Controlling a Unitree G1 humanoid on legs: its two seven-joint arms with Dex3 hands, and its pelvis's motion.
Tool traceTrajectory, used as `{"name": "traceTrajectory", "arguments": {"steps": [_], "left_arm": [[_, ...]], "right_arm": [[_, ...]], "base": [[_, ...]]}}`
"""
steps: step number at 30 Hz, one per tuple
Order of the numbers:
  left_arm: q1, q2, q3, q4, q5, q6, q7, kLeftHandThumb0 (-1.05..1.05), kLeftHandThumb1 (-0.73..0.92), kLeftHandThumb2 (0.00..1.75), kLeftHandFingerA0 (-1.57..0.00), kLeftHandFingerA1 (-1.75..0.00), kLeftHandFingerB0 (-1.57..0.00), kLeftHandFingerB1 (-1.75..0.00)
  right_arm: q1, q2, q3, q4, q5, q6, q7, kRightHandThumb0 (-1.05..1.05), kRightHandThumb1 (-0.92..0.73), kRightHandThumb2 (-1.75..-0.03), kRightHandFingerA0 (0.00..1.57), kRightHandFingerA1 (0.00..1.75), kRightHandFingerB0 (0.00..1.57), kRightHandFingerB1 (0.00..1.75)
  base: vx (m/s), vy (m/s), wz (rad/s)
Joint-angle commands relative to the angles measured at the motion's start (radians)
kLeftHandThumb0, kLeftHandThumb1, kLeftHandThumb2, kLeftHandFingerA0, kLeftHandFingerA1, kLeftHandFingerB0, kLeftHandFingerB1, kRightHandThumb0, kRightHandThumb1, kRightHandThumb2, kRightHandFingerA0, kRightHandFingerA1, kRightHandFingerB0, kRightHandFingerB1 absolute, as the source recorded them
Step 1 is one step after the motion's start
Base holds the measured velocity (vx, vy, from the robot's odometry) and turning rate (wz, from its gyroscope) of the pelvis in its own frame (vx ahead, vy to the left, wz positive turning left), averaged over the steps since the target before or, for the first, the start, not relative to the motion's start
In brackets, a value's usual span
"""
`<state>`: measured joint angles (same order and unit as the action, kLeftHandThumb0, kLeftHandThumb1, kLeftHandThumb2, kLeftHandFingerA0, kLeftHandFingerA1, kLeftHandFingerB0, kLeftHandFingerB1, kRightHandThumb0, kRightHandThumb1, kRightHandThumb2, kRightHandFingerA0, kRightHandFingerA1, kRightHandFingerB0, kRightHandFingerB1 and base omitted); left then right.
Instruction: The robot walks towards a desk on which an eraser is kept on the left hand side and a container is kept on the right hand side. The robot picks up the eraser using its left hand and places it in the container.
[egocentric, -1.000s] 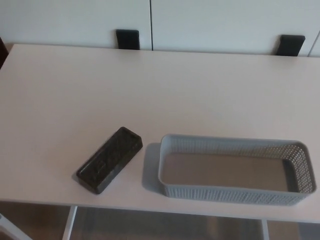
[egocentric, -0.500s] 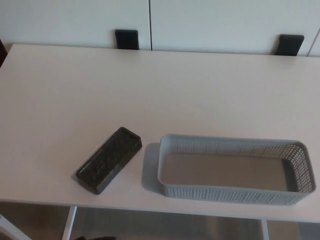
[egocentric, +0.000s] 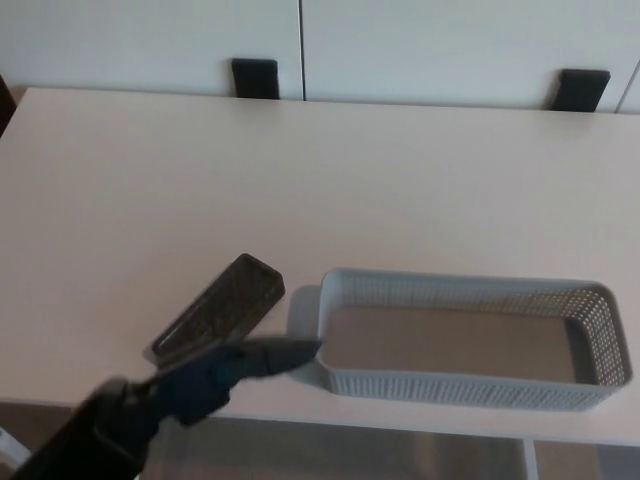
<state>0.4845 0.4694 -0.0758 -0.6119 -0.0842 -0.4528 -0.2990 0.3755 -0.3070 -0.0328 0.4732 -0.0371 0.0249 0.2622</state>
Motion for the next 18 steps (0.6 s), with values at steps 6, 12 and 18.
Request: {"name": "traceTrajectory", "arguments": {"steps": [6, 12, 18], "left_arm": [[-0.35, -0.032, -0.003, 0.022, 0.489, 0.557, 0.052, -0.56, 0.34, 0.66, 0.0, -0.04, 0.0, -0.04], [-0.427, -0.039, -0.041, 0.144, 0.612, 0.637, 0.063, -0.4, 0.26, 0.61, 0.0, -0.1, 0.0, -0.07], [-0.449, -0.062, -0.078, 0.268, 0.69, 0.644, 0.127, -0.4, 0.41, 0.66, 0.0, 0.0, 0.0, -0.08]], "right_arm": [[-0.012, -0.028, 0.011, -0.026, -0.038, -0.008, -0.028, -0.37, -0.65, -0.59, 0.47, 0.45, 0.39, 0.38], [-0.023, -0.028, 0.012, -0.035, -0.04, 0.011, -0.032, -0.38, -0.64, -0.58, 0.46, 0.44, 0.38, 0.37], [-0.028, -0.025, 0.01, -0.022, -0.03, -0.001, -0.017, -0.37, -0.64, -0.58, 0.45, 0.45, 0.38, 0.38]], "base": [[0.0, 0.0, 0.0], [0.0, 0.0, 0.0], [0.0, 0.0, 0.0]]}}
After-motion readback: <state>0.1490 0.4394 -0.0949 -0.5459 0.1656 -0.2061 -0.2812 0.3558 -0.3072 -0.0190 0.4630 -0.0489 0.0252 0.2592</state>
